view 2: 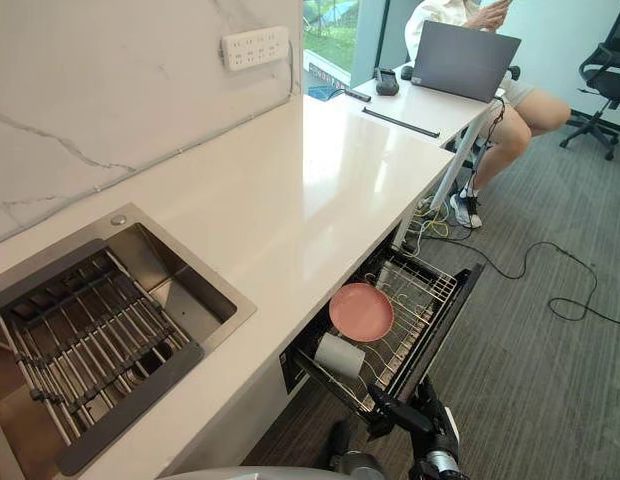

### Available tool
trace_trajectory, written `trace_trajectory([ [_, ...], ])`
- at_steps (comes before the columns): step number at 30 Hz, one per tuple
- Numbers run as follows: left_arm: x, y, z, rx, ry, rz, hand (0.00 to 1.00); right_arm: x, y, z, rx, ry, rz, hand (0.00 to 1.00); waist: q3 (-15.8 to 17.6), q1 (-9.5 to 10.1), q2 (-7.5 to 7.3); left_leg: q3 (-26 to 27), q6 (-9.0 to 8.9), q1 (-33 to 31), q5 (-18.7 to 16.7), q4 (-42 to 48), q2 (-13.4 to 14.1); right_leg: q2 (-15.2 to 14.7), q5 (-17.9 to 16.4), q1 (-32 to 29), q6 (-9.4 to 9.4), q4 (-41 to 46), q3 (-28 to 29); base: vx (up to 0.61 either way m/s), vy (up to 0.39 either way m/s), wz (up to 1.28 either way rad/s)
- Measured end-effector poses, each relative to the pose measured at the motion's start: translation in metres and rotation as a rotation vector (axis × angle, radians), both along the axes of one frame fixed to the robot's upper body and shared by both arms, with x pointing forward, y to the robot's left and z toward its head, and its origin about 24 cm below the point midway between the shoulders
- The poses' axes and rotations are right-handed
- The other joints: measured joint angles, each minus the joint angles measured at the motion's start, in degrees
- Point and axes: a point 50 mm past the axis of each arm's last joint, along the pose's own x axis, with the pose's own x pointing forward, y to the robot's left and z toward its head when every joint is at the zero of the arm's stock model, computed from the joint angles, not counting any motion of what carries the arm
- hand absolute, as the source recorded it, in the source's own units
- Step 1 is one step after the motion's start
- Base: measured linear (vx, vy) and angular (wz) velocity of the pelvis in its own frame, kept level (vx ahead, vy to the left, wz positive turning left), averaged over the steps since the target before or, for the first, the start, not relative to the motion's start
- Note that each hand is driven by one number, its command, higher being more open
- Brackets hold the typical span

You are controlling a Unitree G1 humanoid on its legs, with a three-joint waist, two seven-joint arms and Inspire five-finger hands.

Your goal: Walk over to the sink, pick up the cup, carry it to the dishwasher, place the cup inside the dishwasher, then close the dishwasher door

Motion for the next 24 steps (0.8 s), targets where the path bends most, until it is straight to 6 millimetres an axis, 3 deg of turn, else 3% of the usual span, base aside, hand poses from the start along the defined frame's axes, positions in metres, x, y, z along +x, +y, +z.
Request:
trace_trajectory([
  [7,0.009,0.005,0.001,0.010,-0.024,-0.012,1.00,0.041,0.023,0.006,0.014,-0.024,0.273,1.00,1.8,1.91,-0.84,-3.1,-0.02,-0.6,0.0,0.7,0.8,-0.1,-0.8,1.2,-0.29,0.1,-3.0,0.00,0.016,0.21],
  [12,0.016,0.006,0.002,0.014,-0.051,-0.021,1.00,0.068,0.031,0.012,0.003,-0.060,0.351,1.00,2.7,3.43,-0.94,-4.3,-0.05,-1.1,0.0,0.8,0.9,-0.2,-0.7,1.5,-0.65,0.3,-4.3,0.03,0.032,0.17],
  [18,0.027,0.011,0.003,0.008,-0.077,-0.045,1.00,0.118,0.035,0.026,-0.057,-0.074,0.484,1.00,3.9,5.42,-1.36,-6.6,-0.19,-2.0,-0.1,1.8,1.3,-0.5,-0.6,2.1,-0.80,0.4,-6.0,0.02,0.044,0.18],
  [24,0.035,0.015,0.005,-0.006,-0.113,-0.054,1.00,0.131,0.025,0.033,-0.131,-0.055,0.541,1.00,6.2,6.76,-2.52,-8.6,-0.35,-2.0,-0.2,3.0,1.7,-0.5,-0.6,3.7,-0.80,0.4,-6.0,-0.01,0.034,0.17],
])
